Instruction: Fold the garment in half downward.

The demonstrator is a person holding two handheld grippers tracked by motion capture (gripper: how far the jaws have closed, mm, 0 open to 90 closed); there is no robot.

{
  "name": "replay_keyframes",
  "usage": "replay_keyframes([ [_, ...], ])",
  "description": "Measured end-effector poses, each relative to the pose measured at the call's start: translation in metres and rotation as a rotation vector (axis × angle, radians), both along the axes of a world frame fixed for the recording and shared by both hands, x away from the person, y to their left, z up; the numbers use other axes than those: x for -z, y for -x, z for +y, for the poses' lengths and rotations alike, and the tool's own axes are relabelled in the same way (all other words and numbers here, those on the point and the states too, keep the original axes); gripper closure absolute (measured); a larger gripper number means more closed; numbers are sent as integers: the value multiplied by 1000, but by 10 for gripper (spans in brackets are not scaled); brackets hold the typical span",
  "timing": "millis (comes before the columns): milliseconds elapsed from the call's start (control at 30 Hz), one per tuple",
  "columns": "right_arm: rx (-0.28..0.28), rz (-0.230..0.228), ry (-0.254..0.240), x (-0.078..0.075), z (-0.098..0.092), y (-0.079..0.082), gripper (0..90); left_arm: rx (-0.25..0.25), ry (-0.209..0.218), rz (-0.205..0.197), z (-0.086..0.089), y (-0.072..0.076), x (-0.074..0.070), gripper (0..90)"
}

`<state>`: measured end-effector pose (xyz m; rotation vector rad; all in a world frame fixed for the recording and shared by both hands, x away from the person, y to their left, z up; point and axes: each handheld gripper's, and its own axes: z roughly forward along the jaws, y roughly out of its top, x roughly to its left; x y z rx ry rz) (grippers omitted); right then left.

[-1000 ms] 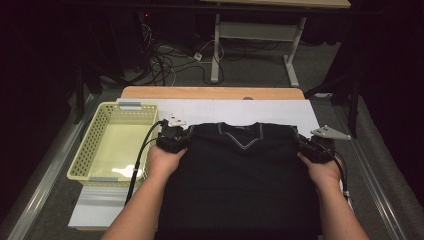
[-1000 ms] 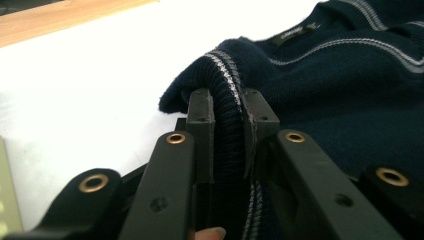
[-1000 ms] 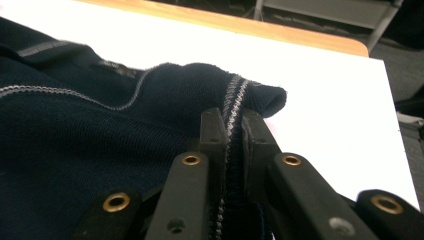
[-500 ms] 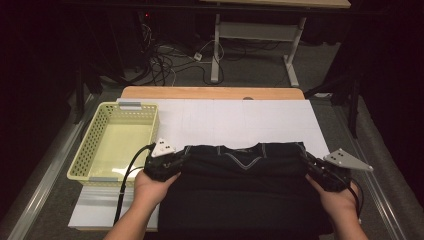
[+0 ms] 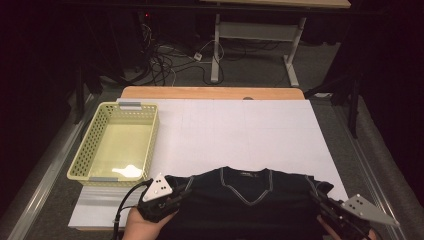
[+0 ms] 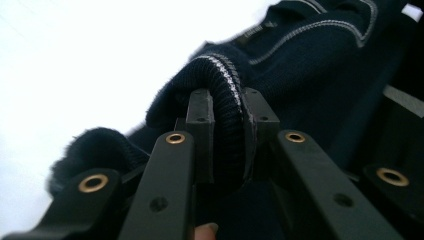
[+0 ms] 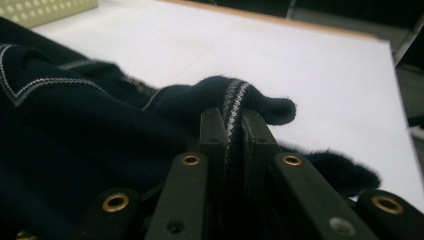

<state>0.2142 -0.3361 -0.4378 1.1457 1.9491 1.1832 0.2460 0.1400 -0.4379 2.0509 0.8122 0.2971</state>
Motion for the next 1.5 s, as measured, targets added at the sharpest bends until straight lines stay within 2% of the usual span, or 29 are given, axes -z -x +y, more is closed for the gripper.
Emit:
replay_keyframes([
  [67,-3,21,8,11,-1,8,833,18,-23,12,-1,6,5,758],
  [133,-8,42,16,18,-3,11,831,33,-27,25,-2,10,10,757],
  [267,-11,77,32,29,-6,15,830,48,-5,44,-2,19,18,756],
  [300,-8,84,28,30,-6,16,829,50,8,49,-2,21,20,756],
  [400,-4,78,24,27,-8,20,829,68,3,53,-1,27,24,756],
  [467,-2,65,27,24,-7,23,829,84,6,69,0,30,26,755],
  [567,3,65,38,24,-7,26,827,104,39,110,2,34,29,752],
  [667,4,113,54,34,-7,24,821,116,-20,119,-3,31,37,748],
  [733,3,141,57,41,-8,24,816,118,-31,145,-5,28,44,745],
  [767,4,140,56,42,-9,24,816,124,-40,149,-6,28,46,744],
  [867,0,140,69,43,-7,26,799,132,-32,156,-7,26,46,729],
  [1067,-20,152,47,40,-8,25,657,133,2,137,-4,27,42,652],
  [1167,-22,136,24,36,-10,24,583,125,22,114,-1,27,36,584],
  [1300,-22,115,-2,30,-13,23,516,105,75,77,8,28,27,519],
  [1367,-20,100,-10,26,-14,22,497,100,95,46,13,28,23,515],
  [1500,-12,96,-17,25,-17,18,469,43,123,-10,26,22,17,509],
])
